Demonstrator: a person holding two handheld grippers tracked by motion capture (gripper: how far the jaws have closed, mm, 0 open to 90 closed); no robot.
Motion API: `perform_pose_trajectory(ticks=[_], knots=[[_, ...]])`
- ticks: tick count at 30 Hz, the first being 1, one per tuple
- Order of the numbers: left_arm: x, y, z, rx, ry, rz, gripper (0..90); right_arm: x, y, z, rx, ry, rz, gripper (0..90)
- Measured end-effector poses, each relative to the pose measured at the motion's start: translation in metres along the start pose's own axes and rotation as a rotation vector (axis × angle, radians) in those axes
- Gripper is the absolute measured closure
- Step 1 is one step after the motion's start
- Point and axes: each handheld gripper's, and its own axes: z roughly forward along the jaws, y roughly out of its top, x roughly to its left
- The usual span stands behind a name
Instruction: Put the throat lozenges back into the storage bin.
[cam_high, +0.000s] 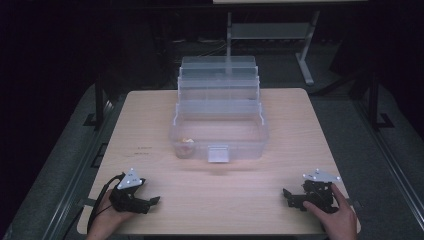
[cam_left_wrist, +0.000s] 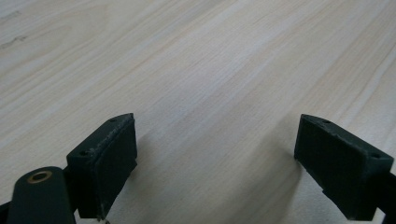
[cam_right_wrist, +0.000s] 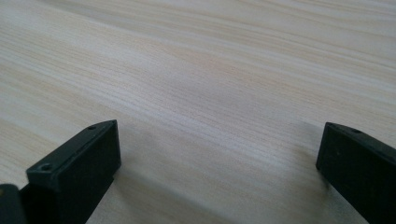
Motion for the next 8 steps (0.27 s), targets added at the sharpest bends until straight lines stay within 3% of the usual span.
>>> perform_pose_trajectory(ticks=[3, 8], knots=[[0.0008, -0.0039, 0.0006, -0.035, -0.001, -0.002, 11.4, 0.0000, 0.0000, 0.0000, 0.000, 0.000, 0.000, 0.0], [0.0013, -0.0042, 0.0006, -0.037, -0.001, 0.003, 11.4, 0.0000, 0.0000, 0.0000, 0.000, 0.000, 0.000, 0.0]])
